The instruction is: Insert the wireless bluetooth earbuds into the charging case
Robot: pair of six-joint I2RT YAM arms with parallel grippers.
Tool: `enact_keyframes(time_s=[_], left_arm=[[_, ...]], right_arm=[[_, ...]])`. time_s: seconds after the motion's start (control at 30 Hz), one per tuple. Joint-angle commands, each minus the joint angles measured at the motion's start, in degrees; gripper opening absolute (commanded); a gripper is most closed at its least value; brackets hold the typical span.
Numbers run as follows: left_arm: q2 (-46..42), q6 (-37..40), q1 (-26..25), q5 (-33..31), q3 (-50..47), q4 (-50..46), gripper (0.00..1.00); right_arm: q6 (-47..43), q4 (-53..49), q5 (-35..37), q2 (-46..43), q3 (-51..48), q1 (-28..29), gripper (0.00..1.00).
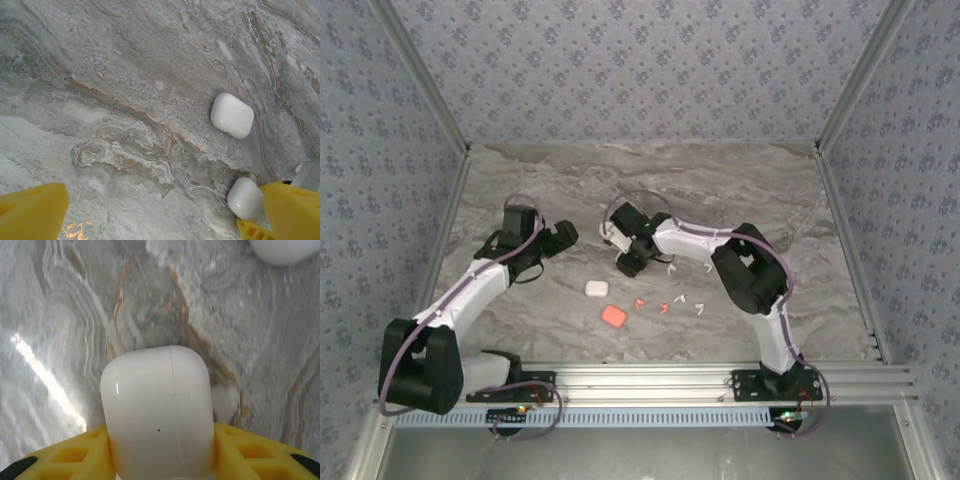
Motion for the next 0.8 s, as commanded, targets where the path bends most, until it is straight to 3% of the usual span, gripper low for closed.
enact_keyframes(time_s=[0.0,0.13,0.4,0.57,0.77], left_arm=[[-2.65,2.01,-0.26,3.07,2.22,-0.91,0.99],[-4.01,3.13,-0.26,8.48,4.12,-0.36,0.98],[-4.47,2.27,-3.05,28.9,8.49,7.19,0.86],[-2.03,3.01,-7.97,35.29,12.4,8.73,0.8],[1.62,5.46,-13.26,37.67,15.54,8.8,0.79]], right_arm=[[-1.68,2.43,1.0,-8.16,-3.91,-1.22,0.46],[-3.88,5.65,0.3,-17.12,-9.45,-2.59,0.45],[-9.93,14.94,-1.68,-35.85,-20.43,-3.32,0.45],[-13.37,17.7,-1.86,-42.24,-22.1,-2.33,0.44],[-14.35,18.54,-1.61,-44.41,-22.08,-1.24,0.44]])
